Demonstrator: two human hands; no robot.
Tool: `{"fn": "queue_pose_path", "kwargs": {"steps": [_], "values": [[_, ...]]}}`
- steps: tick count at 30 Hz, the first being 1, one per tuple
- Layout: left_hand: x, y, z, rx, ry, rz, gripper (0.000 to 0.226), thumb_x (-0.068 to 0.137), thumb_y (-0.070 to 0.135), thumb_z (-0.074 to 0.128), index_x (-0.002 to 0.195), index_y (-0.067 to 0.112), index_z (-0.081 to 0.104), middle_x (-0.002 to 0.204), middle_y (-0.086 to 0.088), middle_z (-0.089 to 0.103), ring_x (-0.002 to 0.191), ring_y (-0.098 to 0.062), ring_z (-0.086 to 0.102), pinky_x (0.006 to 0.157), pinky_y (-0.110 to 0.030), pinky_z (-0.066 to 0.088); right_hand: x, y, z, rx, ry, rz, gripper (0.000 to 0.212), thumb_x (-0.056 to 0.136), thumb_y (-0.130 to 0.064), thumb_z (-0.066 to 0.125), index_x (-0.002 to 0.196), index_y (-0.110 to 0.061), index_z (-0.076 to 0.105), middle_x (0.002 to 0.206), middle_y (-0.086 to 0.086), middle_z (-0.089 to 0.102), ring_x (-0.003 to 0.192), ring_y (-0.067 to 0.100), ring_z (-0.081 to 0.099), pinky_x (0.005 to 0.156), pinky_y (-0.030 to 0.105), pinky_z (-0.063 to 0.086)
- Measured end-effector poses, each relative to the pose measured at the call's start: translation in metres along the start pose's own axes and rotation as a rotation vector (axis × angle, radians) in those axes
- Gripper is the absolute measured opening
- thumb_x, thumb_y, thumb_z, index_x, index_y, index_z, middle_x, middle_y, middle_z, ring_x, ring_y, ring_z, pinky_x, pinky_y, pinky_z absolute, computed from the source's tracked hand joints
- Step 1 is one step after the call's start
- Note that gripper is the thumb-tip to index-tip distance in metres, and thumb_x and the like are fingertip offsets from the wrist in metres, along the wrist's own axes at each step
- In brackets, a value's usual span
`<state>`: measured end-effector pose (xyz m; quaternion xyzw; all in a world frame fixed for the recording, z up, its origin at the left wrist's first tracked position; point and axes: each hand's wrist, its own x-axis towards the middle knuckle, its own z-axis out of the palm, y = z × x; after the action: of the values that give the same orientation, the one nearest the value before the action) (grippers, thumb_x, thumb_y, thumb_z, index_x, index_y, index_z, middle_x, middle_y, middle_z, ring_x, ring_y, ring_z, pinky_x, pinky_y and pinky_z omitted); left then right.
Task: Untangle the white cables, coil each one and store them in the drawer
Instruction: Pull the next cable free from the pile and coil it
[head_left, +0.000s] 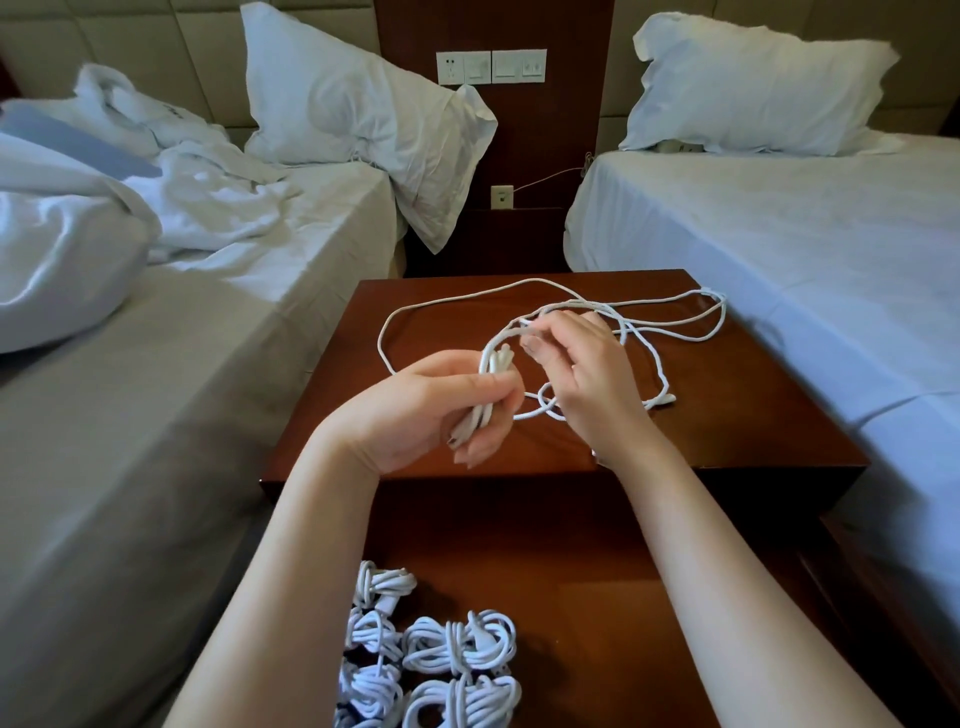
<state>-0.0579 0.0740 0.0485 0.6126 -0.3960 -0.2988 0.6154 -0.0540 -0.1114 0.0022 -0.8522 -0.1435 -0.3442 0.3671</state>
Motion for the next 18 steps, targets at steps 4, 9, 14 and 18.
{"fn": "queue_pose_path", "kwargs": {"steps": [4,9,14,18], "values": [[-0.003,0.007,-0.003,-0.154,-0.053,0.149,0.024,0.094,0.029,0.053,0.084,0.008,0.053,0.057,-0.001,0.055,0.047,-0.013,0.048,0.055,-0.025,0.044,-0.004,0.009,0.0,-0.061,-0.012,0.016,0.023,0.099,-0.023,0.047,0.091,-0.013,0.066,0.081,-0.013,0.059,0.084,0.008,0.043,0.073,0.011,0.033],[0.008,0.008,0.005,-0.445,-0.053,0.274,0.022,0.089,0.026,0.056,0.09,0.004,0.054,0.058,0.001,0.051,0.048,-0.009,0.045,0.053,-0.024,0.039,-0.011,-0.009,0.023,-0.051,-0.132,-0.051,0.039,0.096,-0.033,0.04,0.088,-0.006,0.066,0.073,-0.008,0.057,0.083,0.02,0.049,0.07,0.028,0.042],[0.003,0.008,-0.008,-0.57,0.196,0.367,0.013,0.086,0.016,0.052,0.094,0.006,0.05,0.063,0.0,0.051,0.054,-0.011,0.045,0.058,-0.024,0.04,-0.019,-0.022,0.037,-0.098,-0.199,-0.132,0.024,0.094,-0.027,0.055,0.094,-0.01,0.071,0.071,-0.016,0.055,0.078,0.016,0.047,0.066,0.027,0.044],[0.008,0.009,-0.009,-0.537,0.728,0.471,0.013,0.098,0.009,0.034,0.091,0.008,0.045,0.063,-0.001,0.056,0.058,-0.011,0.053,0.063,-0.024,0.046,-0.02,-0.03,0.034,-0.121,-0.306,-0.045,0.017,0.095,-0.031,0.059,0.102,-0.021,0.071,0.068,-0.013,0.051,0.066,0.007,0.044,0.059,0.019,0.04]]}}
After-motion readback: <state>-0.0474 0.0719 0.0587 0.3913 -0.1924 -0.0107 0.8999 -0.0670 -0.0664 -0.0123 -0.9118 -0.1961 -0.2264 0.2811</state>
